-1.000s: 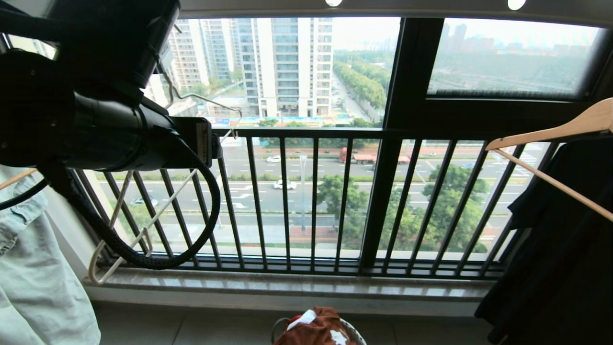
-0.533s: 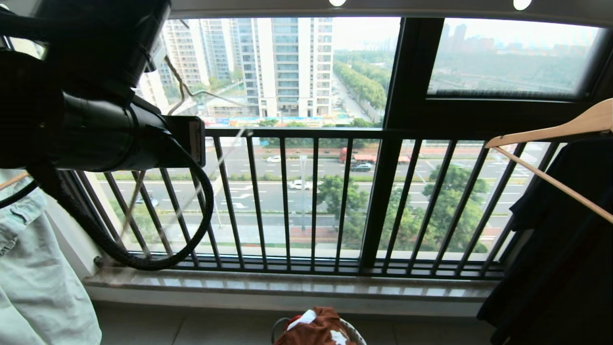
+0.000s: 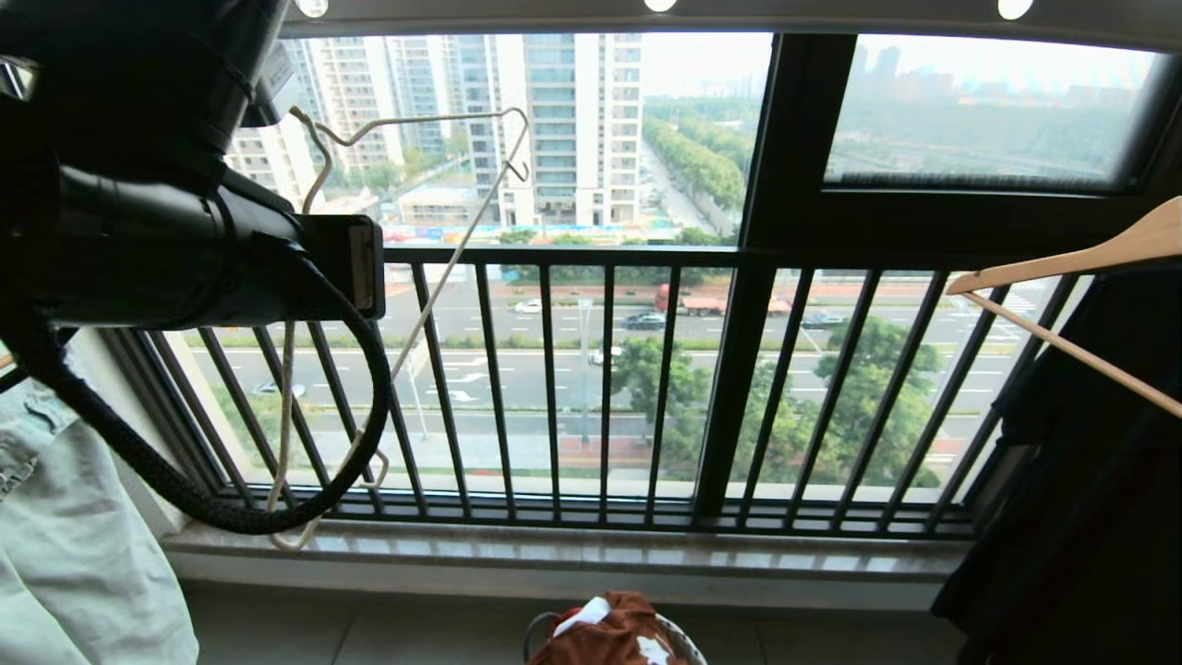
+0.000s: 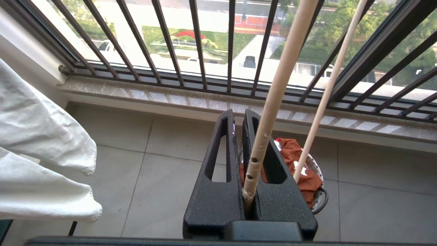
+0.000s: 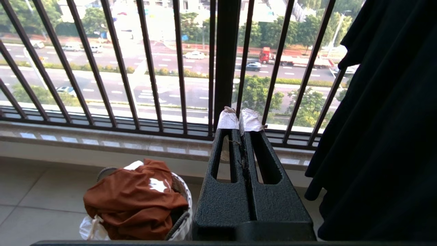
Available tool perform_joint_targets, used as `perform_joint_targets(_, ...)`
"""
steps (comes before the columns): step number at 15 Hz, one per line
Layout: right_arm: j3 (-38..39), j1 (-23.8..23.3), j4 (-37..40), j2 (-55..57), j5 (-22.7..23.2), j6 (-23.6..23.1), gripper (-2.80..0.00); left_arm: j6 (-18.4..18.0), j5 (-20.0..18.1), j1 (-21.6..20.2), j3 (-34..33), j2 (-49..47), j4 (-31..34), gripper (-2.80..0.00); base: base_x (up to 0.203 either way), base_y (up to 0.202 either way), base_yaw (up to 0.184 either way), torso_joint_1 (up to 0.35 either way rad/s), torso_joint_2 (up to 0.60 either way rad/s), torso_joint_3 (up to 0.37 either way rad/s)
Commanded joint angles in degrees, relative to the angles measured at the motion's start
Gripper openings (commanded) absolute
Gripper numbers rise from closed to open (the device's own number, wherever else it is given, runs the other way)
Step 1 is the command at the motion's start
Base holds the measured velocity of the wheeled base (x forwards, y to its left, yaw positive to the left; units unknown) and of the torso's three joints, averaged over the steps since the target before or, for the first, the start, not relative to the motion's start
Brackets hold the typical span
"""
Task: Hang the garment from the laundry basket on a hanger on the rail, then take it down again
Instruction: Pick up the clothes rack on the clothesline
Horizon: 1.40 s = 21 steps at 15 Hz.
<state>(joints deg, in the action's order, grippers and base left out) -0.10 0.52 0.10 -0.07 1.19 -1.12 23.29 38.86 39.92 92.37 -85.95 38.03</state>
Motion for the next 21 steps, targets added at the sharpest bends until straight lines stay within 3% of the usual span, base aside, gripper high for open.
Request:
perform_joint_targets(1,0.01,0.00,-0.01,0.07,0.04,-0.02,-2.80,0.18,0.25,-0.02,0.00,1.49,0.20,-2.80,0.000,0.000,0.000,0.000,0.00,0.000)
perform_joint_targets(12,0.01,0.00,-0.01,0.07,0.04,-0.02,-2.80,-0.16,2.23,-0.19,-4.50,12.66,0.24,-2.80,0.000,0.000,0.000,0.000,0.00,0.000)
perform_joint_targets(14,0.01,0.00,-0.01,0.07,0.04,-0.02,-2.80,-2.52,1.47,-0.12,-8.28,14.85,0.35,-2.80,0.000,0.000,0.000,0.000,0.00,0.000)
perform_joint_targets(15,0.01,0.00,-0.01,0.07,0.04,-0.02,-2.80,-5.35,0.27,-0.11,-11.42,15.82,0.18,-2.80,0.000,0.000,0.000,0.000,0.00,0.000)
perform_joint_targets(21,0.01,0.00,-0.01,0.07,0.04,-0.02,-2.80,-17.12,-16.39,-0.13,-20.41,18.84,0.03,-2.80,0.000,0.000,0.000,0.000,0.00,0.000)
